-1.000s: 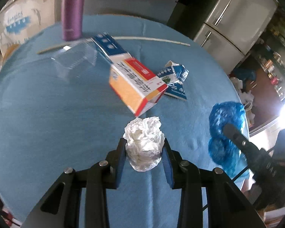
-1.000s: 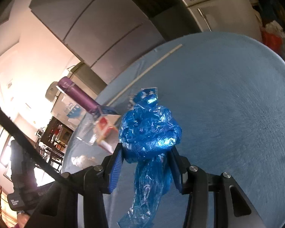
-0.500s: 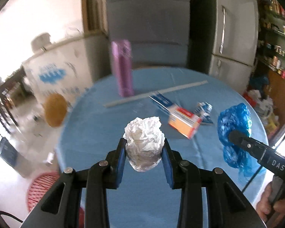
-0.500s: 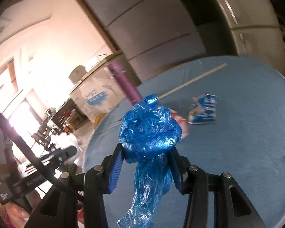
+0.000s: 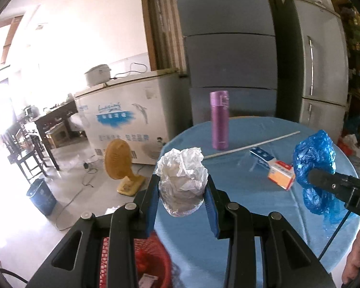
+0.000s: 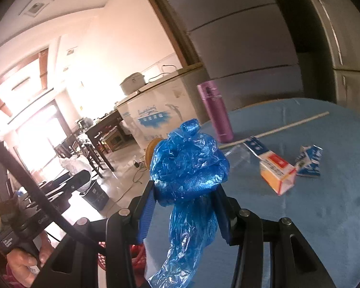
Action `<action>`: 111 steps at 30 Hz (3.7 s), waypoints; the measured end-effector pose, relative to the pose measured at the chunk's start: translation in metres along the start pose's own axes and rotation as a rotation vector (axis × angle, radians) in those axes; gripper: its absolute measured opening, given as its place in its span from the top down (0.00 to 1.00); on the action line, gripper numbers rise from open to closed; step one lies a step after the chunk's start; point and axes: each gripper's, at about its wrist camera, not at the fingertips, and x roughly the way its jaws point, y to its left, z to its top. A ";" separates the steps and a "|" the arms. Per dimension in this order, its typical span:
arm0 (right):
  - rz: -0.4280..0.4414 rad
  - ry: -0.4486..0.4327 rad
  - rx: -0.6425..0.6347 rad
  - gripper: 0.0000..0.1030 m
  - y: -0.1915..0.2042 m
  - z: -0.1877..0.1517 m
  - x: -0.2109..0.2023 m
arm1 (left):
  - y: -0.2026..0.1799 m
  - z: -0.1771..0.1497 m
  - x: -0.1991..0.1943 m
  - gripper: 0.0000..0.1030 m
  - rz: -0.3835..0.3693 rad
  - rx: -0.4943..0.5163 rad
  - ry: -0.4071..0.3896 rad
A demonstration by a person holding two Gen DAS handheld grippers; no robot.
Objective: Collect trash
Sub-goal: 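Carry the tissue and blue bags with both tools over the red basket, then open the left tool to drop the tissue while the right tool drops the blue bags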
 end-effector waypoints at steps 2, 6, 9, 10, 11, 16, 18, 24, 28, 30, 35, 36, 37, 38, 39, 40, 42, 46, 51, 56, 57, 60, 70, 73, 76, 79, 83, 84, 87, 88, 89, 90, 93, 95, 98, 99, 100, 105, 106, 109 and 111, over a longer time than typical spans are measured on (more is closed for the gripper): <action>0.010 0.000 -0.014 0.52 0.010 0.002 0.002 | 0.009 -0.002 -0.003 0.64 0.010 -0.005 -0.005; 0.024 0.006 -0.041 0.52 0.025 0.001 0.006 | 0.021 -0.006 -0.008 0.64 0.032 -0.012 -0.015; 0.034 0.016 -0.053 0.52 0.031 0.000 0.011 | 0.029 -0.010 -0.009 0.64 0.043 -0.015 -0.014; 0.039 0.019 -0.056 0.52 0.034 -0.001 0.012 | 0.031 -0.011 -0.009 0.64 0.047 -0.017 -0.013; 0.045 0.024 -0.059 0.52 0.037 -0.002 0.014 | 0.032 -0.012 -0.010 0.64 0.050 -0.017 -0.012; 0.068 0.043 -0.080 0.52 0.049 -0.006 0.022 | 0.039 -0.022 -0.007 0.64 0.084 -0.003 0.003; 0.080 0.054 -0.088 0.52 0.054 -0.008 0.027 | 0.041 -0.026 -0.005 0.64 0.095 0.004 0.014; 0.112 0.090 -0.116 0.52 0.070 -0.016 0.041 | 0.053 -0.042 0.004 0.64 0.124 0.002 0.064; 0.131 0.109 -0.130 0.52 0.076 -0.019 0.051 | 0.061 -0.052 0.009 0.64 0.145 -0.001 0.094; 0.141 0.117 -0.132 0.52 0.078 -0.019 0.056 | 0.065 -0.057 0.012 0.64 0.153 -0.002 0.112; 0.163 0.135 -0.143 0.52 0.086 -0.022 0.066 | 0.075 -0.067 0.018 0.64 0.173 0.007 0.142; 0.167 0.139 -0.146 0.52 0.087 -0.022 0.068 | 0.078 -0.070 0.018 0.64 0.179 0.007 0.148; 0.171 0.146 -0.150 0.52 0.089 -0.023 0.070 | 0.080 -0.072 0.019 0.64 0.185 0.007 0.154; 0.176 0.154 -0.155 0.52 0.091 -0.024 0.073 | 0.082 -0.072 0.020 0.64 0.189 0.007 0.158; 0.180 0.160 -0.159 0.52 0.093 -0.026 0.076 | 0.085 -0.074 0.021 0.64 0.194 0.005 0.164; 0.183 0.165 -0.163 0.52 0.095 -0.026 0.078 | 0.088 -0.076 0.022 0.64 0.198 0.002 0.170; 0.190 0.175 -0.170 0.52 0.098 -0.029 0.082 | 0.092 -0.078 0.023 0.64 0.201 -0.001 0.178; 0.200 0.193 -0.181 0.52 0.104 -0.034 0.088 | 0.097 -0.081 0.026 0.64 0.201 -0.009 0.188; 0.204 0.208 -0.182 0.52 0.106 -0.037 0.094 | 0.098 -0.083 0.030 0.64 0.196 -0.010 0.197; 0.198 0.232 -0.170 0.52 0.102 -0.039 0.106 | 0.096 -0.086 0.041 0.64 0.186 -0.014 0.225; 0.196 0.236 -0.166 0.52 0.101 -0.040 0.108 | 0.095 -0.085 0.043 0.64 0.184 -0.014 0.230; 0.190 0.245 -0.158 0.52 0.102 -0.043 0.113 | 0.091 -0.086 0.050 0.64 0.168 -0.009 0.243; 0.183 0.296 -0.091 0.52 0.081 -0.047 0.145 | 0.079 -0.092 0.079 0.64 0.143 0.020 0.301; 0.188 0.319 -0.073 0.52 0.075 -0.050 0.157 | 0.079 -0.096 0.090 0.64 0.144 0.025 0.329; 0.193 0.339 -0.058 0.52 0.071 -0.054 0.168 | 0.079 -0.102 0.098 0.64 0.142 0.025 0.357; 0.199 0.361 -0.047 0.52 0.073 -0.057 0.177 | 0.082 -0.107 0.107 0.64 0.147 0.026 0.383; 0.210 0.386 -0.035 0.52 0.073 -0.060 0.189 | 0.088 -0.112 0.116 0.64 0.156 0.015 0.412; 0.214 0.395 -0.031 0.52 0.074 -0.060 0.194 | 0.089 -0.113 0.118 0.64 0.160 0.012 0.417; 0.222 0.413 -0.032 0.52 0.078 -0.064 0.202 | 0.097 -0.116 0.122 0.64 0.166 -0.002 0.431; 0.226 0.419 -0.035 0.52 0.080 -0.065 0.205 | 0.100 -0.117 0.123 0.64 0.168 -0.007 0.435; 0.229 0.423 -0.036 0.52 0.082 -0.065 0.206 | 0.102 -0.117 0.124 0.64 0.170 -0.009 0.436; 0.232 0.429 -0.040 0.52 0.085 -0.066 0.208 | 0.106 -0.117 0.126 0.64 0.172 -0.015 0.439; 0.240 0.444 -0.053 0.52 0.093 -0.069 0.214 | 0.113 -0.120 0.126 0.64 0.177 -0.029 0.444; 0.245 0.452 -0.061 0.52 0.099 -0.071 0.217 | 0.117 -0.122 0.126 0.64 0.180 -0.037 0.446; 0.257 0.471 -0.071 0.52 0.106 -0.077 0.220 | 0.124 -0.126 0.124 0.64 0.182 -0.051 0.450; 0.260 0.479 -0.077 0.52 0.109 -0.079 0.222 | 0.127 -0.128 0.123 0.64 0.183 -0.055 0.451; 0.263 0.486 -0.082 0.52 0.113 -0.081 0.222 | 0.129 -0.129 0.123 0.64 0.184 -0.060 0.452; 0.282 0.525 -0.113 0.52 0.129 -0.093 0.229 | 0.141 -0.133 0.121 0.64 0.189 -0.079 0.456; 0.285 0.535 -0.117 0.52 0.133 -0.096 0.230 | 0.144 -0.134 0.121 0.64 0.190 -0.086 0.457; 0.282 0.555 -0.130 0.52 0.139 -0.101 0.233 | 0.151 -0.138 0.121 0.62 0.182 -0.110 0.468; 0.284 0.568 -0.121 0.52 0.141 -0.103 0.236 | 0.155 -0.140 0.121 0.61 0.176 -0.122 0.476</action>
